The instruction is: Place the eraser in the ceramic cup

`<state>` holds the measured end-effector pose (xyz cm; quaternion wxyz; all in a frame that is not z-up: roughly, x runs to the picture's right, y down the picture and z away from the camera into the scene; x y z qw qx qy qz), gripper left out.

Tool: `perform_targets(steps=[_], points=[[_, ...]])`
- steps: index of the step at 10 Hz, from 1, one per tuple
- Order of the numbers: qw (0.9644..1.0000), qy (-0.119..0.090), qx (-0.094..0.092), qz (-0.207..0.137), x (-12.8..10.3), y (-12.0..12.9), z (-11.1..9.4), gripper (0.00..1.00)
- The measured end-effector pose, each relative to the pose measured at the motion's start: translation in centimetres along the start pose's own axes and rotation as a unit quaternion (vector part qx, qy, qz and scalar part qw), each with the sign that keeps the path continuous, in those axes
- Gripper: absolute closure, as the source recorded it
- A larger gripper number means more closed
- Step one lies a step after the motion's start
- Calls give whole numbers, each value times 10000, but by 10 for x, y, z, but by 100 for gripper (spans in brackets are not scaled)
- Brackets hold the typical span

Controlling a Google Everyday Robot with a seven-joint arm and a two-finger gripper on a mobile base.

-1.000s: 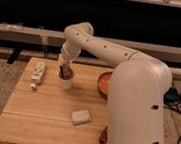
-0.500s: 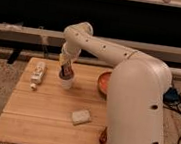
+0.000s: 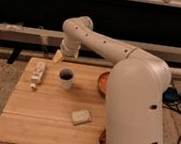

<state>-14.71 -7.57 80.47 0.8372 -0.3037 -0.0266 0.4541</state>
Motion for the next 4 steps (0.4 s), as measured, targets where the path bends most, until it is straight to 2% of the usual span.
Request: perform_targets(steps=[2, 3, 4], points=[[9981, 318, -493, -165, -3, 16, -9, 20], [9969, 406, -640, -212, -4, 22, -10, 20], [9963, 457, -696, -220, -3, 22, -12, 20]])
